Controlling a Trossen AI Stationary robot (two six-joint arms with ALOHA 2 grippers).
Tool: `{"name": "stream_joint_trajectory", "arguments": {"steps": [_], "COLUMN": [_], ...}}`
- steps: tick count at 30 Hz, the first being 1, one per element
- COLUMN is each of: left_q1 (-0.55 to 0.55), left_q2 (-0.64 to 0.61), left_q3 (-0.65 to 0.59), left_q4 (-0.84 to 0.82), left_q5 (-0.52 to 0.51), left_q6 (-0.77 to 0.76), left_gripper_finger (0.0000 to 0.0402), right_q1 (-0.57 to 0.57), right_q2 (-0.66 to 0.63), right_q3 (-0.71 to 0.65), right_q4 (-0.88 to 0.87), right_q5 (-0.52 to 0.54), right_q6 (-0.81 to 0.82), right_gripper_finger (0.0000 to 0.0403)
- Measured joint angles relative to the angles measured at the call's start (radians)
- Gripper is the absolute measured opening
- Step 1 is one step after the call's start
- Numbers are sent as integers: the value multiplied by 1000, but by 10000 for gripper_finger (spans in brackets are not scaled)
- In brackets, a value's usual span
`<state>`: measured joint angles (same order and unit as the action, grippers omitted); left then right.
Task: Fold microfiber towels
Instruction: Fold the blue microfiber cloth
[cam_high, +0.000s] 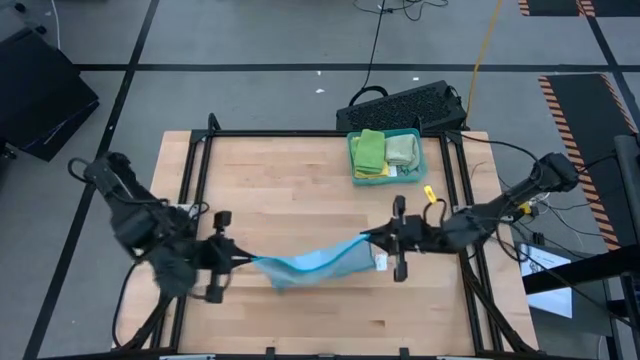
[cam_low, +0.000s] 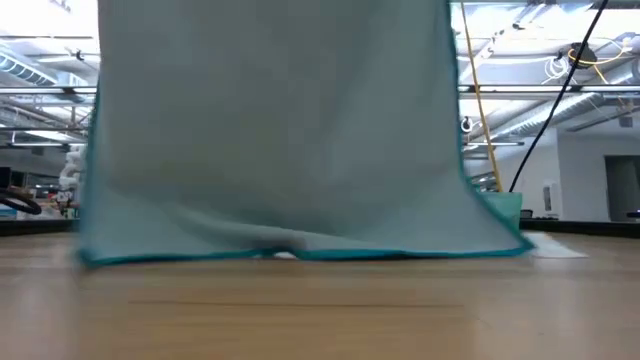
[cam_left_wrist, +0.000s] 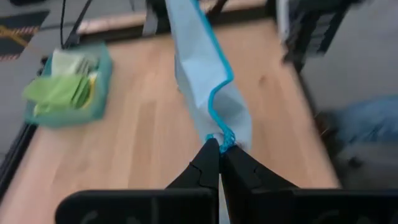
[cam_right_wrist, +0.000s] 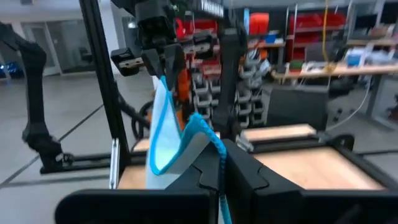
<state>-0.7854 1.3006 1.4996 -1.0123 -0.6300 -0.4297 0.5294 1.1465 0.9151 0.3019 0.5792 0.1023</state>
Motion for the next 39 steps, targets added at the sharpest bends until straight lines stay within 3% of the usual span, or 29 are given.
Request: {"name": "stream_joint_trajectory", "arguments": {"steps": [9,15,22,27,31,34,39], "left_q1": [-60,1,169,306,426,499,486], "left_q2": [65,101,98,101,101,100,97], "left_q3": [195,237,114,-67,-189,-243,-253], "left_q4": [27,-86,-374,-331,-153,4,157], "left_q5": [-60,-82,-164,-165,-161,-61,249], "left_q6": [-11,17,-128,-112,26,146,218], "left_gripper_finger": [4,3,3,3,3,3,3], "right_q1": [198,219,93,-36,-130,-163,-170], "right_q2": [69,113,92,58,-5,-68,-176], "right_q3": [177,248,118,-39,-135,-194,-269], "right_q4": [-100,-203,-285,-278,-278,-278,-294], "right_q5": [225,263,313,312,311,310,224], "right_q6": [-66,-95,-49,-37,-32,-26,22], "right_gripper_finger": [6,6,6,6,6,6,6]}}
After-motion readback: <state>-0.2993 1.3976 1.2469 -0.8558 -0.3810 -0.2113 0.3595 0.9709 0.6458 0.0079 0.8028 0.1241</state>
